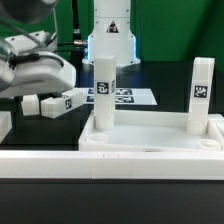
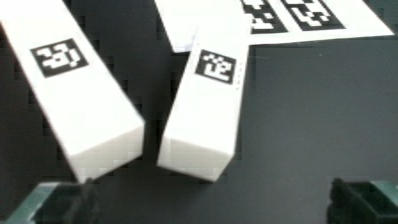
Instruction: Assemble desk
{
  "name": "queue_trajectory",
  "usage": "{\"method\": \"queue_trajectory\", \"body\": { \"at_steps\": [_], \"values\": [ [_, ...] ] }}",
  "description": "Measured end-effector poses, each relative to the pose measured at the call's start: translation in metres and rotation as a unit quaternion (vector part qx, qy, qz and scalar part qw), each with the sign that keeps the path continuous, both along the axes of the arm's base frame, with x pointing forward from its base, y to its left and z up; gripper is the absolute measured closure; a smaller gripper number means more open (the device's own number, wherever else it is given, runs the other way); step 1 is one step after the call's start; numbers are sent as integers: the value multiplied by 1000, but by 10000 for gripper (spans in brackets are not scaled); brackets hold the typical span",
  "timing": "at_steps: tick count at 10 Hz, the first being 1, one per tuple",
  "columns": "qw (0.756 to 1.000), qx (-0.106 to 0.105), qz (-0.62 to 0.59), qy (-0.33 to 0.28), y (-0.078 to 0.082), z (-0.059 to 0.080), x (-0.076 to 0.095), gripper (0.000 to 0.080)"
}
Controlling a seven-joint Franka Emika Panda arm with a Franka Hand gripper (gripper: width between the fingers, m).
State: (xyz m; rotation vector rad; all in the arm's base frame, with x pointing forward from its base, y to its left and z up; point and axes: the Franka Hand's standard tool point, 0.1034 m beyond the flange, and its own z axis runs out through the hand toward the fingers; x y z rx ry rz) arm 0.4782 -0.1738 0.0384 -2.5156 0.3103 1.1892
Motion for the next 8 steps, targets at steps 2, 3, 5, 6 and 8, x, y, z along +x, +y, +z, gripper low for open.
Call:
{"method": "queue_trajectory", "body": {
  "at_steps": [2,3,5,6,8],
  "values": [
    [999,-25,-17,23,0,-4,-7,151],
    [995,-44,-44,76,2,-9,-20,151],
    [993,-54,-56,90,1,-17,-18,151],
    [993,-55,-57,90,1,-16,-17,151],
    [993,-63,-58,85,2,-22,-17,151]
  ]
}}
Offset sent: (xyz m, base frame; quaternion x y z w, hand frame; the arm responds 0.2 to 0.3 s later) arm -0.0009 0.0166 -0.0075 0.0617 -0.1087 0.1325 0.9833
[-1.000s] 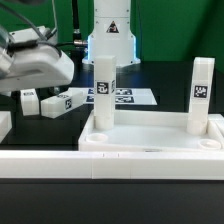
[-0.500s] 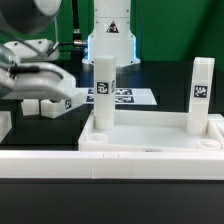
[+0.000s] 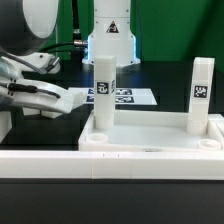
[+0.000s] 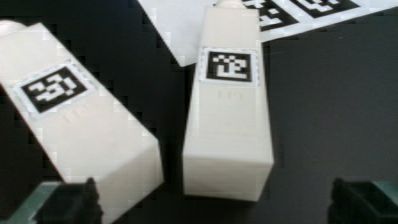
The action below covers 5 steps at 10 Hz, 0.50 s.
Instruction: Assemble desk
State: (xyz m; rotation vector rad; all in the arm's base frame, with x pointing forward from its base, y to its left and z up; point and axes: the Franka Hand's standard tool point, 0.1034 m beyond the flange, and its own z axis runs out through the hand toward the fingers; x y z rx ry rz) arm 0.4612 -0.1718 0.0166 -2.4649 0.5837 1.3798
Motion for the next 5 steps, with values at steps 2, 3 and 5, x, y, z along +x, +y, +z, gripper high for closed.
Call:
{"method": "queue_trajectory", "body": {
  "at_steps": [2,3,5],
  "values": [
    [1000,-5,7,-6,6,-6,0,151],
    [1000,-8,11,-8,10,-9,0,151],
    [1000,-8,11,-5,14,-12,-2,151]
  ]
}}
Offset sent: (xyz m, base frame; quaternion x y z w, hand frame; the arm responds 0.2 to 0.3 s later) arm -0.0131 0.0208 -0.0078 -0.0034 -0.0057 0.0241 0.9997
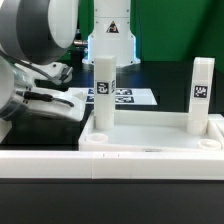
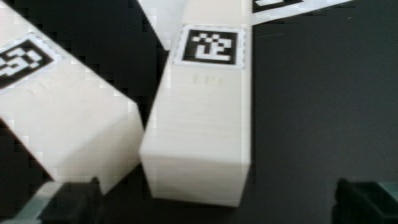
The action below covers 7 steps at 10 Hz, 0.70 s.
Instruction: Assemble desk
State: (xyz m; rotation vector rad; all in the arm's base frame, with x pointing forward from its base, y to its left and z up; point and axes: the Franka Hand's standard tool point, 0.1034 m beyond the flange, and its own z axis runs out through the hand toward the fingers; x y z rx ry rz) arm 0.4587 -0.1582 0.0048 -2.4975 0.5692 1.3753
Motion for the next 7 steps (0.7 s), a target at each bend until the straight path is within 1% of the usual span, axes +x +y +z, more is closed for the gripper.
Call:
{"method": "queue_trajectory", "body": {
  "at_steps": [3,4,5,6,7],
  "values": [
    [1000,0,-1,1,-1,-1,-1,151],
    [1000,0,-7,3,-3,-1,-4,151],
    [1000,-2,-7,1,-2,-4,-7,151],
    [1000,-5,-9,5,4,-4,-13,151],
    [1000,-4,-10,8,6,-4,-16,151]
  ]
}}
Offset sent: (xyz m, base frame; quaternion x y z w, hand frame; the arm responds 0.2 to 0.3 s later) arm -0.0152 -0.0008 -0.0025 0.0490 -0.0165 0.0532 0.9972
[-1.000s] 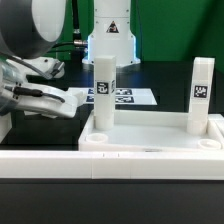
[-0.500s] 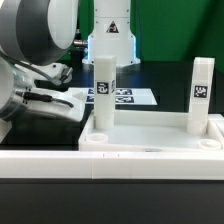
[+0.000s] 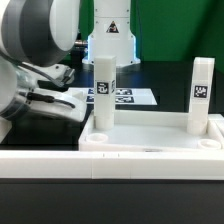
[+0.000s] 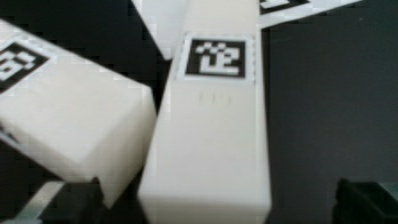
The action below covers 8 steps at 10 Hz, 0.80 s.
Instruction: Assemble desk
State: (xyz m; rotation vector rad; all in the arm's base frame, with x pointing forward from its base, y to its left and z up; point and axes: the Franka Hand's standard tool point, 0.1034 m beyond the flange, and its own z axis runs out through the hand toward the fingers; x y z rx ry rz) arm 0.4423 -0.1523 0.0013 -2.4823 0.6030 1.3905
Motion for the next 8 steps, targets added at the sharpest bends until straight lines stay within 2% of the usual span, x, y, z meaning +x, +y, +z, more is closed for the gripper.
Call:
{"method": "queue_trajectory", "body": {
  "at_steps": [7,8],
  "values": [
    [1000,0,4,2,5,0,-1,173],
    [1000,0,4,2,5,0,-1,361]
  ]
}}
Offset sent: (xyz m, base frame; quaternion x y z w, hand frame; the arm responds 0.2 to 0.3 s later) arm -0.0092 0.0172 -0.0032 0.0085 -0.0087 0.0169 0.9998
